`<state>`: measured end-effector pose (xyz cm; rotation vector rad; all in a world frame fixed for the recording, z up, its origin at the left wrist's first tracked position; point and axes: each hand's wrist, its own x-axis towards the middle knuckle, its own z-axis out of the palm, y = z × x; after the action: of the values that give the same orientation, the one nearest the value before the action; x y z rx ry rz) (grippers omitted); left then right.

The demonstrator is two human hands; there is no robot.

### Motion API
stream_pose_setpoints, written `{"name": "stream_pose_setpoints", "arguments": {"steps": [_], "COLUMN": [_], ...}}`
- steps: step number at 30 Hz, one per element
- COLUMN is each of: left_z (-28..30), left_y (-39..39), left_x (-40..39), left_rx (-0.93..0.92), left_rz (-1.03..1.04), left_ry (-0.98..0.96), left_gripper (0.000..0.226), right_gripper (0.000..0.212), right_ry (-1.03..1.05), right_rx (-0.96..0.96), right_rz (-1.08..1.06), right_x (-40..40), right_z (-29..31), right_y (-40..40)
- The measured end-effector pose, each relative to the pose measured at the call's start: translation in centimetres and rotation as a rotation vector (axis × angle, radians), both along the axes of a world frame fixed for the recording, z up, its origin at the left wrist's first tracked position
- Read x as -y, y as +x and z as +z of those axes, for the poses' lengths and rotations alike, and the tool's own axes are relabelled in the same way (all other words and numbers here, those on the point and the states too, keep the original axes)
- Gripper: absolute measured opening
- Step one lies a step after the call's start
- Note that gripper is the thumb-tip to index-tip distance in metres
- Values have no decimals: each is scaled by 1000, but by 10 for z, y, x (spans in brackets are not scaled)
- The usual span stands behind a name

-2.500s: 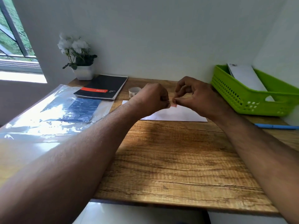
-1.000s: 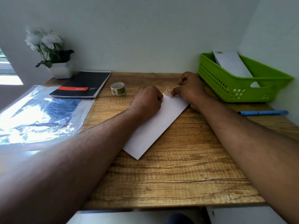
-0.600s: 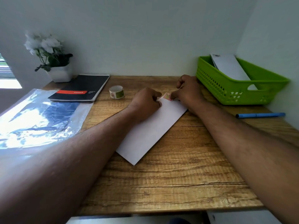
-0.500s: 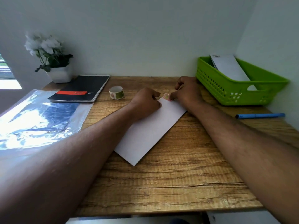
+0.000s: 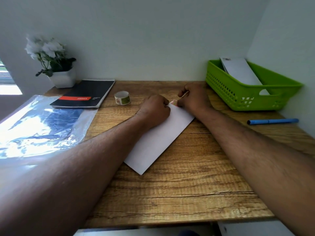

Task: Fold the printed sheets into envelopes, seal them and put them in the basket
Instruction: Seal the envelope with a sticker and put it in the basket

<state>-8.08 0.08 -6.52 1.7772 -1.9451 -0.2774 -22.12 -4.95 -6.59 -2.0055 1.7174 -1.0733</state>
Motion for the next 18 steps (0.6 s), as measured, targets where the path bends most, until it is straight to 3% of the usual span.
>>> {"name": "stream_pose_setpoints", "arguments": {"steps": [6,18], "left_z": [-2,-3], "left_y": [1,2], "left_x": [2,2], "left_rx": [13,59], "left_rz": [-7,-24], "left_ry": [-13,-23], "left_gripper": [32,30], "right_gripper": [23,23], "right_ry": [16,-36], "right_rx": [-32,213], "right_rz": [19,34], "right_x": [1,0], "right_z": [3,1], "right_y": [-3,-5]}}
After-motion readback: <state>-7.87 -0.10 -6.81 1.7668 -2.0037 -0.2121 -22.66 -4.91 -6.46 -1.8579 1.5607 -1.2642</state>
